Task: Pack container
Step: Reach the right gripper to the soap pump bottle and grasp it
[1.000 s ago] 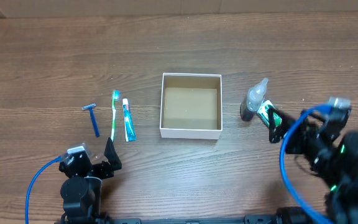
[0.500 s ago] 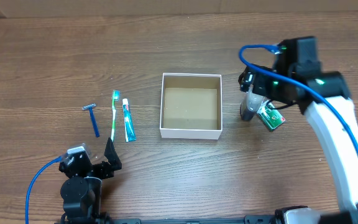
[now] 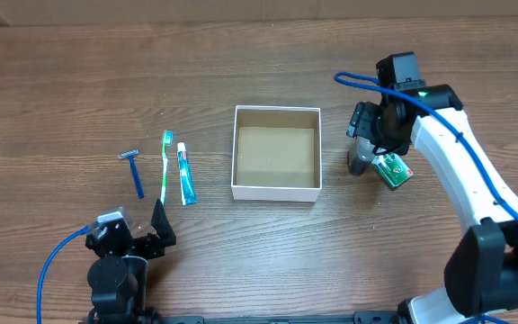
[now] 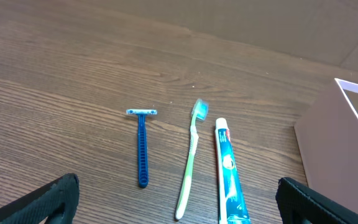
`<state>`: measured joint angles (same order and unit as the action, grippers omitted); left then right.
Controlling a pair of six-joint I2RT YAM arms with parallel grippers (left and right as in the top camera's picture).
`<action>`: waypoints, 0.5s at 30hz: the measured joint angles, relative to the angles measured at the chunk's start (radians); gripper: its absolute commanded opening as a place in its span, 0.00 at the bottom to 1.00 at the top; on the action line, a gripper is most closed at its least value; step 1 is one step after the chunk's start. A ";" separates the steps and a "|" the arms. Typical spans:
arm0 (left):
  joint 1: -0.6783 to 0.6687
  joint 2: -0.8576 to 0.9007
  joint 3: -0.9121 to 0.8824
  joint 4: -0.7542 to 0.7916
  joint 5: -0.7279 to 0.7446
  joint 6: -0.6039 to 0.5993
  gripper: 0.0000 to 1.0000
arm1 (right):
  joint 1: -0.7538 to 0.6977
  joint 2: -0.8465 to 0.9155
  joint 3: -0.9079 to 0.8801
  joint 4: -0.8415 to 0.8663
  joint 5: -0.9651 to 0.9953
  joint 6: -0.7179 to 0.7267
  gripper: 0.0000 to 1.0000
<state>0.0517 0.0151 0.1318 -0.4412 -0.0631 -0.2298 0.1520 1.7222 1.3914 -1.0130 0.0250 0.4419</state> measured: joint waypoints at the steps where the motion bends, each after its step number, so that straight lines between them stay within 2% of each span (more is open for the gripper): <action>1: 0.000 0.000 0.000 0.000 0.000 0.000 1.00 | 0.000 0.004 0.000 0.000 0.002 0.000 0.68; 3: 0.000 0.000 0.000 0.000 0.000 0.000 1.00 | 0.000 0.004 0.000 -0.010 0.008 0.001 0.63; 6: 0.000 0.000 0.000 0.000 0.000 0.000 1.00 | 0.000 0.004 0.000 -0.027 0.015 0.002 0.49; 15: 0.000 0.000 0.000 0.000 0.000 0.000 1.00 | 0.000 0.001 0.002 -0.059 0.045 0.002 0.37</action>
<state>0.0517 0.0151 0.1318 -0.4412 -0.0631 -0.2298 0.1524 1.7233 1.3933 -1.0718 0.0700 0.4438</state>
